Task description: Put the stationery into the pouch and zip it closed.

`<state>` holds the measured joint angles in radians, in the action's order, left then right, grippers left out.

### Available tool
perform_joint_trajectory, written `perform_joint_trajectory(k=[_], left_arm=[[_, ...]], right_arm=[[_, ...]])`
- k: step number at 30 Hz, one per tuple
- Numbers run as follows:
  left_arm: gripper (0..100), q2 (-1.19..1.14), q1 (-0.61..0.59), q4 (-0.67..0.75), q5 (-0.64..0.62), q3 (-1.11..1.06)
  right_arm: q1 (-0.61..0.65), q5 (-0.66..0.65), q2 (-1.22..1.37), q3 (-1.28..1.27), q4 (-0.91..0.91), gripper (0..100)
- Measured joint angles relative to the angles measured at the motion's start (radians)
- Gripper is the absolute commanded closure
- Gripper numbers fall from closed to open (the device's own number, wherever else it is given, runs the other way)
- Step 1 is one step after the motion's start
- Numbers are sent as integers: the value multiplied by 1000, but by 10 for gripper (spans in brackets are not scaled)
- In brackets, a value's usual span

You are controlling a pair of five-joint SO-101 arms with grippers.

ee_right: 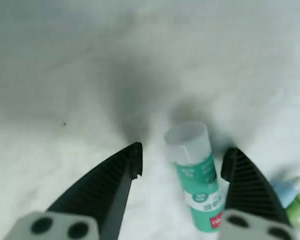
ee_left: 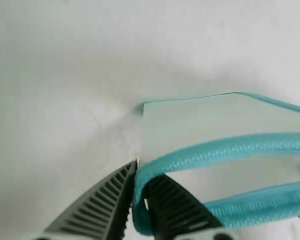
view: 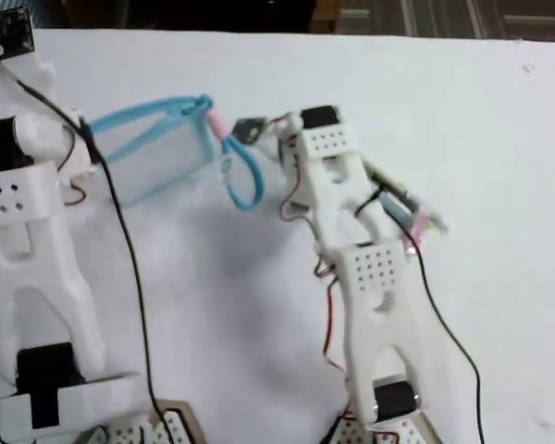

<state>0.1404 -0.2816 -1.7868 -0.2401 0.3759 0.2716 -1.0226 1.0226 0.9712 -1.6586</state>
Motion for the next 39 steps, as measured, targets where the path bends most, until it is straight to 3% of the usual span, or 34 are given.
perform_joint_trajectory(k=[5,12,20,28,33,39], left_arm=[[980,0,0,0,0,0],[980,0,0,0,0,0],[980,-2,8,0,0,0],[980,-3,35,0,8,6],[980,-3,35,0,8,6],[980,-3,35,0,8,6]], right_arm=[[-25,0,3,9,66,985],[-48,2,5,15,109,980],[-43,51,-6,140,-71,980],[-83,414,-181,414,-91,981],[-83,772,-362,612,-91,981],[74,1303,-591,663,-75,981]])
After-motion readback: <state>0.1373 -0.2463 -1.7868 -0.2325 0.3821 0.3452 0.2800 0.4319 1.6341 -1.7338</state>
